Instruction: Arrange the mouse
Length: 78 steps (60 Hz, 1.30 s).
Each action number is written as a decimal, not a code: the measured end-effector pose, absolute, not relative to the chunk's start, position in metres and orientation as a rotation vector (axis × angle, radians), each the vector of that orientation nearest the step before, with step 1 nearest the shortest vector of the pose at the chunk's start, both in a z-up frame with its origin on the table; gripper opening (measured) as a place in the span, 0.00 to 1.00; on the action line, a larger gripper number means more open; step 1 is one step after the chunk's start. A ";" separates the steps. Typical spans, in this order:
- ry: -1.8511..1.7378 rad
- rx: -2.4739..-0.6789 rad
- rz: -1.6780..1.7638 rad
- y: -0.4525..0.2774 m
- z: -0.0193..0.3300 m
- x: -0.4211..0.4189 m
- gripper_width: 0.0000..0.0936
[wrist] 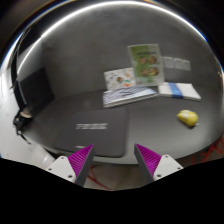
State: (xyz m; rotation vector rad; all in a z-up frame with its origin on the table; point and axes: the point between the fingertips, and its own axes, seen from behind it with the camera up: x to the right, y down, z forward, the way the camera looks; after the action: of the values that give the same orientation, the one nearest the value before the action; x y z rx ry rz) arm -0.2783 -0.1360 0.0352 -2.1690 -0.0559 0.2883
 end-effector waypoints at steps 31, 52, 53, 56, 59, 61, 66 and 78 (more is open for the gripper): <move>0.128 -2.208 -0.052 -0.010 -0.017 -0.098 0.88; 0.024 -2.249 0.003 0.105 -0.032 -0.179 0.57; 0.039 -2.253 0.004 0.107 -0.032 -0.182 0.56; 0.061 -2.254 -0.008 0.114 -0.033 -0.193 0.54; 0.053 -2.266 -0.034 0.131 -0.030 -0.219 0.49; 0.070 -2.269 -0.033 0.135 -0.029 -0.223 0.46; 0.147 -2.269 -0.051 0.134 -0.032 -0.224 0.42; 0.227 -2.071 -0.146 0.118 0.068 -0.340 0.41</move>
State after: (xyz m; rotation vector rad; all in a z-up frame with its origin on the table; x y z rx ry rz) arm -0.3404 0.1184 0.0681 -2.0715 0.2268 -0.1457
